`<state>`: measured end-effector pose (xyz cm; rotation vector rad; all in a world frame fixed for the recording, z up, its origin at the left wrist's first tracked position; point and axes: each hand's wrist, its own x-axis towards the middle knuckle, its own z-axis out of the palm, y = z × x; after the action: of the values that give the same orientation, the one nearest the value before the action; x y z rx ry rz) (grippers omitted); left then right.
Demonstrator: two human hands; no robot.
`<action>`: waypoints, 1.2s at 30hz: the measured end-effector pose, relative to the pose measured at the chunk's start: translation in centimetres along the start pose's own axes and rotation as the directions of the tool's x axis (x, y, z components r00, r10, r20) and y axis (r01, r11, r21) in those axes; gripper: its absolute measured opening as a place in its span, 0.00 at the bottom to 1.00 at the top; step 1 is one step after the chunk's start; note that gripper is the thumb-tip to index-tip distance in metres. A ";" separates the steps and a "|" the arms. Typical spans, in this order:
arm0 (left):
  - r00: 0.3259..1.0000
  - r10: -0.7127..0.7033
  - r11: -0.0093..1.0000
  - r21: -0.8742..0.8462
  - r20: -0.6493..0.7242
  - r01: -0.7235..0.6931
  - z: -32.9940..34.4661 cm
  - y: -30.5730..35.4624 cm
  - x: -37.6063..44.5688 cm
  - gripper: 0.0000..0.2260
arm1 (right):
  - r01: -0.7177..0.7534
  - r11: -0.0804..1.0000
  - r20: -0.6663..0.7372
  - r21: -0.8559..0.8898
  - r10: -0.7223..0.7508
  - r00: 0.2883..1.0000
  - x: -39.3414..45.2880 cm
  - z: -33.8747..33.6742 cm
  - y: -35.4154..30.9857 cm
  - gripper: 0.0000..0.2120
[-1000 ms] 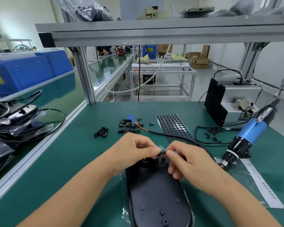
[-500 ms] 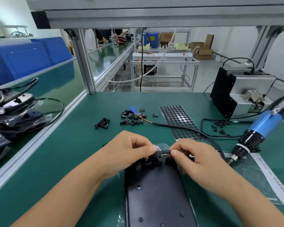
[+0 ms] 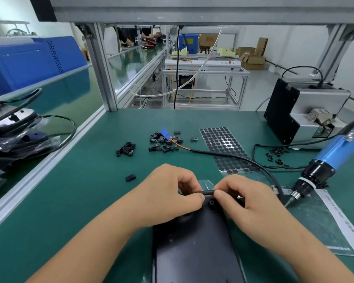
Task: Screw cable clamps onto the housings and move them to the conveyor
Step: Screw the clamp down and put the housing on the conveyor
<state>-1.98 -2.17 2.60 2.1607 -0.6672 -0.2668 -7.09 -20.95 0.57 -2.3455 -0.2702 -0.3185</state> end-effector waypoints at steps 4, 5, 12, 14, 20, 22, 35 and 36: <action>0.996 -0.027 0.999 -0.020 0.083 0.029 -0.8 -0.2 0.3 0.04 | -0.007 1.000 0.001 -0.022 0.007 1.000 0.0 0.2 -0.2 0.07; 0.993 -0.034 0.996 -0.073 0.110 0.042 -1.0 -0.3 0.3 0.04 | -0.012 1.000 -0.003 -0.019 0.012 1.000 -0.1 0.2 -0.2 0.08; 0.989 -0.070 0.954 -0.280 0.130 0.104 -1.1 -0.8 0.2 0.10 | -0.040 0.999 -0.005 0.030 0.040 0.999 -0.5 0.2 -0.2 0.08; 0.989 -0.056 0.960 -0.264 0.135 0.090 -1.2 -0.9 0.0 0.07 | -0.042 0.998 -0.005 0.041 0.042 0.999 -0.6 0.2 -0.3 0.08; 0.993 -0.041 0.959 -0.275 0.107 0.069 -1.1 -1.2 -0.2 0.11 | -0.052 0.995 -0.020 0.083 0.054 0.998 -0.6 0.3 -0.6 0.06; 0.994 -0.026 0.958 -0.282 0.109 0.056 -1.2 -1.3 -0.1 0.14 | -0.071 0.991 -0.033 0.111 0.075 0.997 -0.5 0.4 -0.9 0.12; 0.996 -0.058 0.996 -0.069 0.062 0.063 -1.0 -1.1 0.0 0.06 | -0.069 0.972 -0.624 0.225 0.198 0.756 -0.2 -3.2 1.1 0.07; 0.994 -0.061 0.996 -0.054 0.089 0.066 -1.2 -0.9 0.1 0.04 | -0.079 0.960 -0.730 0.268 0.256 0.634 -0.1 -4.5 2.1 0.07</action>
<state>-1.09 -0.93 2.67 2.1274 -0.6328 -0.4109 -7.31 -25.56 2.30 -1.8001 0.3218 -1.0899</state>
